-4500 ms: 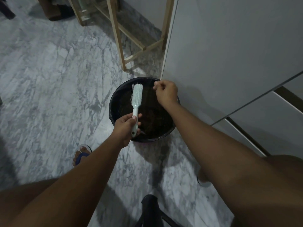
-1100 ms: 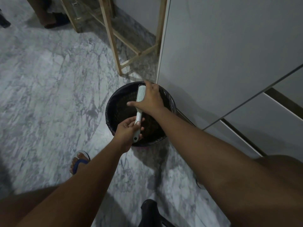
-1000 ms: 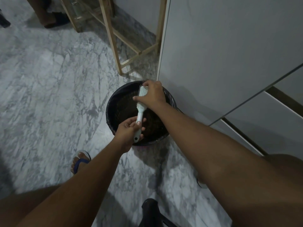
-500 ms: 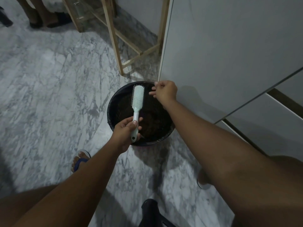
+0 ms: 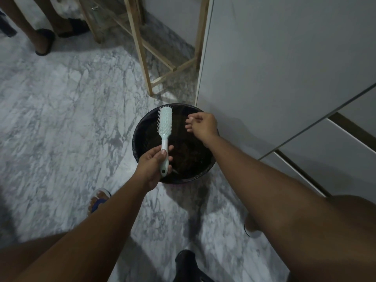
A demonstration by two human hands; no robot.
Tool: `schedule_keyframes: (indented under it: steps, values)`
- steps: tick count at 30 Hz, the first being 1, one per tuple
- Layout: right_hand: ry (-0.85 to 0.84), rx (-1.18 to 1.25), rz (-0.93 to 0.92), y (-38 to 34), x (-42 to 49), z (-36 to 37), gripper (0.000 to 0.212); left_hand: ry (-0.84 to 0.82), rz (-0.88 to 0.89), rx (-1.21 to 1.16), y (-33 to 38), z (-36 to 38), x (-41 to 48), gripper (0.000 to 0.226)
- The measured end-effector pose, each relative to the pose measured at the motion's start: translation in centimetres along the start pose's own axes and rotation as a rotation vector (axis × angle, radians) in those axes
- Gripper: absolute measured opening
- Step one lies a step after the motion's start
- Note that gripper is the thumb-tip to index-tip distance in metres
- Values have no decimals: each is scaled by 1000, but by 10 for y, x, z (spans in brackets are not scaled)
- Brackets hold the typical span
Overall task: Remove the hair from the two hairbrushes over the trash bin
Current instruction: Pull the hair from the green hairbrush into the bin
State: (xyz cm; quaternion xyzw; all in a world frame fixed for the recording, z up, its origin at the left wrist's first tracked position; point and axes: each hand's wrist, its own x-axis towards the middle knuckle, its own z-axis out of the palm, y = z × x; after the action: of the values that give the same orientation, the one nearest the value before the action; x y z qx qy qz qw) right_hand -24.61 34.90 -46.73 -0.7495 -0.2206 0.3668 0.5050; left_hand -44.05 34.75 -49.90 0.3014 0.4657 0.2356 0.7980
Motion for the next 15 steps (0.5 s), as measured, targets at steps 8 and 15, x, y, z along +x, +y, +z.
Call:
schedule_keyframes:
  steps: [8,15]
  values:
    - [-211,-277,-164,11,-9,10,31,-24,-42,-1,0,6,0,30]
    - [3,21,29,2,1,1,20,-35,-23,49,-1,-2,-1,31]
